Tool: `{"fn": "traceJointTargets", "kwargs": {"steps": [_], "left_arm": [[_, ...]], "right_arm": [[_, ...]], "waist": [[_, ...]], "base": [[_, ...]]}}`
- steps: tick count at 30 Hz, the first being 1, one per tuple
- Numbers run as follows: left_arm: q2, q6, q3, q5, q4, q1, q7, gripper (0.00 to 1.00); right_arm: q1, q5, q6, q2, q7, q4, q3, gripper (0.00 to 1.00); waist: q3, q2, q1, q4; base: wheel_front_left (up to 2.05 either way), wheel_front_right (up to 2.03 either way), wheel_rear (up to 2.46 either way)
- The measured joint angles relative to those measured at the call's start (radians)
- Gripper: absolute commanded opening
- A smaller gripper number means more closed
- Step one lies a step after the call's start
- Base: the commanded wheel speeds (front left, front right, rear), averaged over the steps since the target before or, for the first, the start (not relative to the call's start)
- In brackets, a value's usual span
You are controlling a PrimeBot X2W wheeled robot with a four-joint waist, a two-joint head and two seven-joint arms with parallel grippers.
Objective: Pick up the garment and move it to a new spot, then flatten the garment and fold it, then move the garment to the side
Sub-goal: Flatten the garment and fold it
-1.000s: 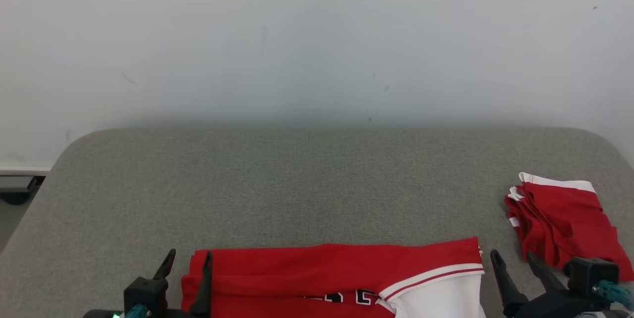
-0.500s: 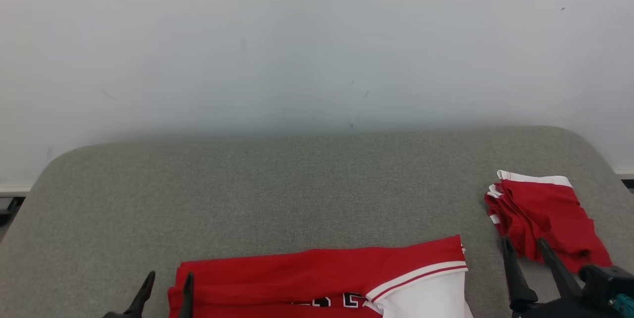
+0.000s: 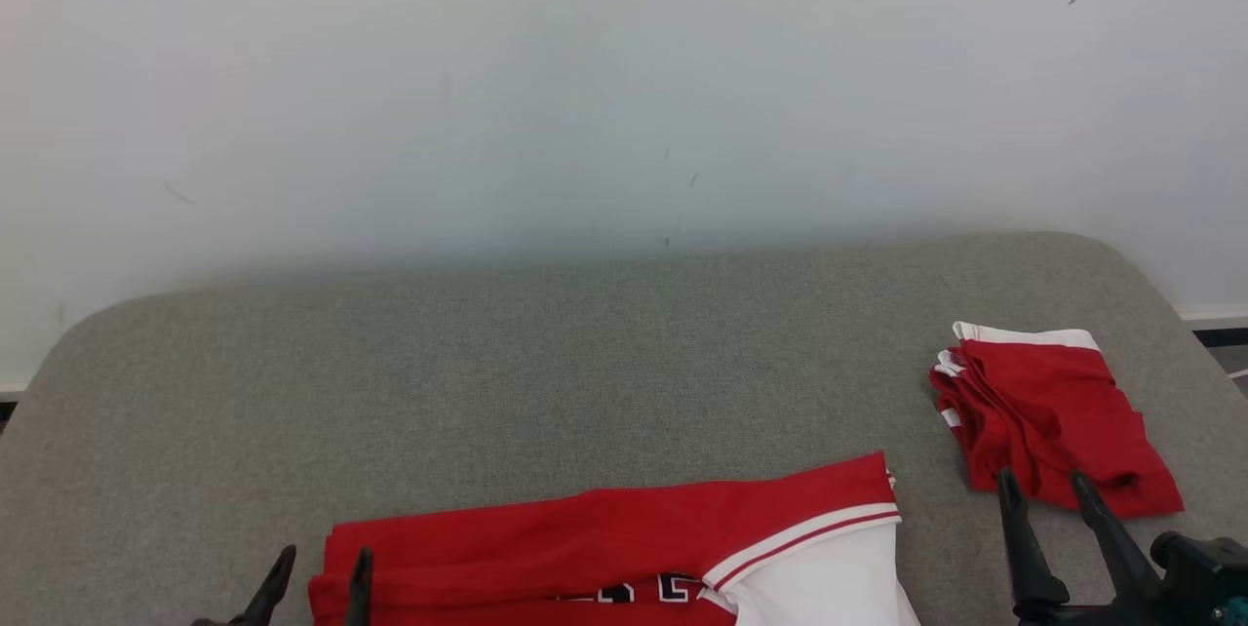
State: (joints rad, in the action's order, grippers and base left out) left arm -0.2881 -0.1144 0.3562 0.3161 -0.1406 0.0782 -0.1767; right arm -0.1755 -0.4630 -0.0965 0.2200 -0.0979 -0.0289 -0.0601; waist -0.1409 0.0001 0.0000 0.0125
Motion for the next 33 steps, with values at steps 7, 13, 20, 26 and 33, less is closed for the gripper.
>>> {"fn": "traceJointTargets", "kwargs": {"steps": [7, 13, 20, 26, 33], "left_arm": [[-0.005, -0.001, -0.006, -0.010, 0.042, 0.003, 0.042, 1.00], [-0.005, -0.008, -0.015, -0.028, 0.075, 0.016, 0.075, 1.00], [-0.003, -0.008, 0.002, -0.043, 0.109, 0.018, 0.110, 1.00], [-0.003, -0.008, 0.003, -0.046, 0.127, 0.015, 0.133, 1.00], [0.002, -0.008, 0.011, -0.046, 0.133, -0.011, 0.157, 1.00]], "right_arm": [[0.000, 0.000, 0.006, -0.001, -0.009, 0.015, 0.000, 1.00], [0.000, 0.000, 0.009, -0.001, -0.009, 0.026, -0.004, 1.00], [0.008, -0.001, -0.002, -0.003, 0.056, 0.085, -0.001, 1.00], [0.132, 0.009, -0.011, -0.018, 0.242, 0.243, -0.061, 1.00], [0.204, 0.009, -0.019, -0.039, 0.410, 0.411, -0.096, 1.00]], "waist": [[0.007, 0.0000, 0.0000, -0.001], [0.009, 0.0000, 0.0000, 0.002], [0.015, 0.0000, 0.0000, 0.022], [0.031, 0.0000, 0.0002, 0.039], [0.042, 0.0000, 0.0002, 0.065]], "base": [[0.00, 0.00, 0.00], [0.00, 0.00, 0.00], [0.00, 0.00, 0.00], [0.00, 0.00, 0.00], [0.00, 0.00, 0.00]]}}
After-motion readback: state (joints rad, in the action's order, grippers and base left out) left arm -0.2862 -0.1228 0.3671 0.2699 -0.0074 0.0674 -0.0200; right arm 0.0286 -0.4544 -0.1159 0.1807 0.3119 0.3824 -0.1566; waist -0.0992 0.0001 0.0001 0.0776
